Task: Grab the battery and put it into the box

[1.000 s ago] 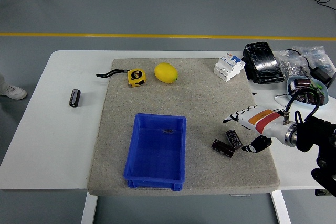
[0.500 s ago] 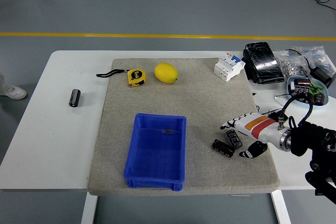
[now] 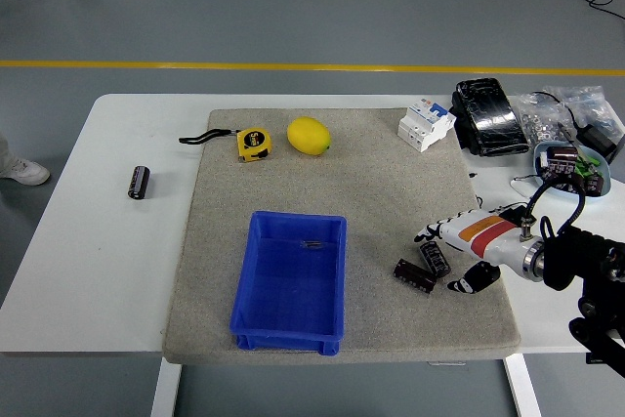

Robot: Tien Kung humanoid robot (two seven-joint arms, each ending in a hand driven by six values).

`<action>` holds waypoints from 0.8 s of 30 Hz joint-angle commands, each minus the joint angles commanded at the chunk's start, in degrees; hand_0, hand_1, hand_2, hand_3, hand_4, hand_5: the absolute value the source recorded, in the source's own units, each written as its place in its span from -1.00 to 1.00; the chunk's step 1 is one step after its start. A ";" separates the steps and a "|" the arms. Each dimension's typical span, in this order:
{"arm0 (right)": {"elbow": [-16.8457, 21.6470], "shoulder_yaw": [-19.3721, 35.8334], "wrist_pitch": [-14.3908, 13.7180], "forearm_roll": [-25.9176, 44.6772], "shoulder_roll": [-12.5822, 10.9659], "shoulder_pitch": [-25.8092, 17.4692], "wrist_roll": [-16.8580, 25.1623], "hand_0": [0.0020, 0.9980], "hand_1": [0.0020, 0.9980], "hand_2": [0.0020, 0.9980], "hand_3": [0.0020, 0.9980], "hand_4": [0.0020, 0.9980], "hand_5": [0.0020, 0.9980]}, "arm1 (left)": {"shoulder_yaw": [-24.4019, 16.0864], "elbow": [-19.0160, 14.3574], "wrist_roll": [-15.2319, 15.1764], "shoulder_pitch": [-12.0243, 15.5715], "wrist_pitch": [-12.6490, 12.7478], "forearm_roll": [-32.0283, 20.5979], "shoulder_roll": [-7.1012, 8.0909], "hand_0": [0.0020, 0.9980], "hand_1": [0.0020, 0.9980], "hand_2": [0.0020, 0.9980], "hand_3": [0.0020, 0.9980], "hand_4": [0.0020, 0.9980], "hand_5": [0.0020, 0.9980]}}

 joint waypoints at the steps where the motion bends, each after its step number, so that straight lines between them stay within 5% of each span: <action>1: -0.16 -0.06 -0.08 0.08 0.02 0.02 0.03 0.48 0.40 0.50 0.55 0.79 -0.72 | -0.05 0.00 0.05 0.02 0.00 0.08 0.00 0.40 0.36 0.44 0.36 0.39 0.41; 8: -0.96 -0.18 -0.74 0.42 -0.01 -0.06 0.21 0.44 0.36 0.47 0.54 0.78 -0.71 | -0.40 -0.02 0.32 0.11 -0.13 0.79 0.10 0.40 0.36 0.44 0.36 0.39 0.41; 9: -0.94 -0.13 -0.79 0.41 0.01 -0.09 0.24 0.30 0.27 0.40 0.37 0.69 -0.72 | -0.41 -0.02 0.33 0.13 -0.14 0.82 0.11 0.40 0.36 0.45 0.36 0.39 0.41; 14: -0.81 0.15 -0.36 0.79 -0.05 0.05 0.15 0.30 0.27 0.40 0.37 0.69 -0.72 | -0.25 -0.02 0.22 -0.05 -0.17 0.68 0.18 0.40 0.36 0.45 0.36 0.39 0.41; 15: -0.79 0.21 -0.25 0.89 -0.08 0.08 0.11 0.13 0.12 0.22 0.14 0.46 -0.82 | -0.18 -0.01 0.18 -0.10 -0.18 0.61 0.21 0.40 0.36 0.44 0.36 0.39 0.41; 24: -0.72 0.69 -0.09 1.47 -0.42 0.20 -0.01 0.02 0.03 0.10 0.05 0.36 -0.90 | -0.15 0.04 0.04 -0.46 -0.20 0.64 0.23 0.40 0.35 0.44 0.36 0.39 0.41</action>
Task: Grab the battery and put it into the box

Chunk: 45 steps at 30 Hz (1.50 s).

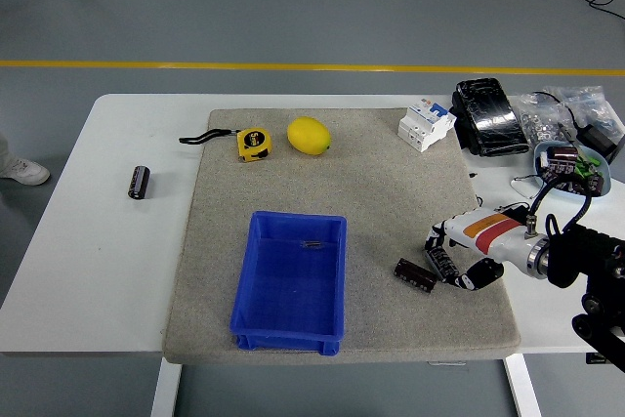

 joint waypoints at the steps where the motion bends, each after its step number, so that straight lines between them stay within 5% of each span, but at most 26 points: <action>1: 0.00 0.05 0.00 0.03 -0.02 -0.01 -0.01 0.02 0.03 0.10 0.05 0.36 -0.90 | -0.02 0.00 0.01 -0.02 -0.03 0.05 0.00 0.40 0.35 0.44 0.36 0.39 0.41; 15: 3.71 3.45 0.86 -1.35 -0.40 -0.45 -1.02 0.01 -0.01 0.06 0.02 0.32 -0.92 | -0.29 0.06 0.00 -0.10 -0.10 0.65 0.01 0.40 0.35 0.44 0.35 0.39 0.41; 23: 12.24 7.75 3.04 -3.96 3.73 -0.56 -3.82 0.02 -0.01 0.06 0.02 0.34 -0.90 | -0.93 0.21 0.06 0.26 0.09 1.17 -0.02 0.40 0.35 0.44 0.35 0.39 0.41; 32: 17.21 1.83 3.77 -3.09 8.87 1.72 -4.94 0.02 -0.01 0.06 0.05 0.35 -0.88 | -0.76 0.21 -0.16 0.59 0.61 0.42 0.00 0.40 0.35 0.43 0.35 0.39 0.41; 33: 17.24 0.61 3.79 -2.84 9.63 2.39 -4.94 0.03 0.00 0.09 0.24 0.43 -0.83 | -0.82 0.20 -0.10 0.59 0.60 0.60 0.02 0.40 0.34 0.43 0.35 0.39 0.41; 38: 17.46 -3.86 5.89 -1.47 12.21 4.78 -6.71 0.03 0.00 0.09 0.24 0.43 -0.83 | -0.98 0.22 0.01 0.56 0.78 0.87 0.09 0.40 0.34 0.43 0.35 0.39 0.41; 39: 17.48 -4.36 6.09 -1.14 12.46 5.05 -6.97 0.21 0.28 0.54 1.00 0.85 -0.54 | -1.01 0.23 0.01 0.55 0.83 0.89 0.11 0.40 0.33 0.42 0.35 0.39 0.41; 44: 17.21 -5.25 6.38 -0.35 12.91 5.93 -7.60 0.21 0.28 0.54 1.00 0.85 -0.54 | -1.13 0.23 0.05 0.60 1.04 1.05 0.27 0.40 0.33 0.42 0.35 0.39 0.41; 45: 17.12 -5.29 6.31 -0.33 12.91 6.02 -7.60 0.31 0.38 0.70 1.00 0.94 -0.49 | -1.21 0.24 0.09 0.62 1.05 1.18 0.29 0.39 0.33 0.41 0.35 0.39 0.41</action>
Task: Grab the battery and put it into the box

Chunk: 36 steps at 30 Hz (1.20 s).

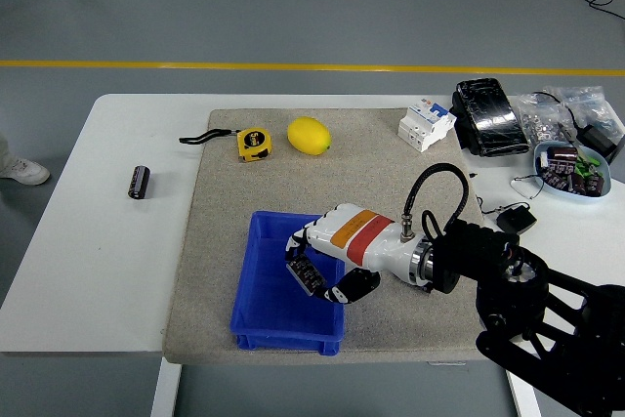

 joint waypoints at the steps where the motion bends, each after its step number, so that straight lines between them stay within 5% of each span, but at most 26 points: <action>1: -0.09 -0.01 -0.07 0.06 -0.03 0.08 0.01 0.31 0.38 0.70 1.00 0.94 -0.49 | -0.12 0.01 0.06 0.04 0.01 0.18 0.02 0.39 0.33 0.41 0.35 0.39 0.41; 14: -0.58 2.77 -1.38 -0.82 -1.03 -0.79 0.73 0.28 0.34 0.62 1.00 0.80 -0.58 | -1.16 0.02 0.65 0.45 -0.08 1.72 0.02 0.39 0.32 0.41 0.34 0.40 0.41; 27: -1.43 10.32 -1.35 -3.36 -9.82 -4.10 2.79 0.20 0.30 0.54 0.74 0.84 -0.52 | -0.77 0.20 0.14 -0.19 0.08 0.88 -0.06 0.39 0.31 0.40 0.34 0.39 0.40; 36: -5.13 12.35 -4.70 -0.08 -7.61 -9.03 4.07 0.15 0.22 0.39 0.49 0.84 -0.50 | -0.97 0.22 0.32 -0.35 0.02 1.28 -0.38 0.39 0.31 0.41 0.33 0.38 0.40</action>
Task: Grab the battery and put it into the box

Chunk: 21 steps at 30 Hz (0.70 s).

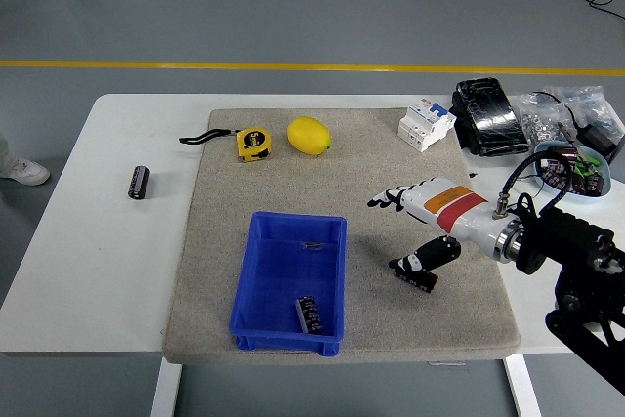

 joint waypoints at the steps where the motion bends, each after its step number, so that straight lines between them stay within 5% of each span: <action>1: -0.42 -0.04 -0.11 0.07 0.27 -0.23 0.03 0.15 0.22 0.39 0.49 0.84 -0.50 | -0.03 0.00 0.02 0.00 -0.01 0.04 -0.02 0.39 0.31 0.41 0.33 0.38 0.40; 17: -7.26 1.54 -2.20 0.37 3.42 -4.12 0.73 0.10 0.15 0.31 0.36 0.78 -0.51 | 0.10 -0.08 0.13 -0.02 -0.29 0.13 0.09 0.39 0.31 0.40 0.34 0.38 0.40; 18: -7.58 1.74 -2.28 0.28 3.57 -4.43 0.74 0.03 0.06 0.16 0.20 0.66 -0.57 | 0.08 -0.08 0.14 -0.02 -0.32 0.17 0.09 0.39 0.31 0.40 0.33 0.37 0.40; 21: -8.21 2.07 -2.91 0.03 4.01 -5.32 0.75 0.03 0.06 0.16 0.20 0.66 -0.57 | 0.02 -0.07 0.15 0.04 -0.36 0.22 0.08 0.39 0.31 0.40 0.33 0.37 0.40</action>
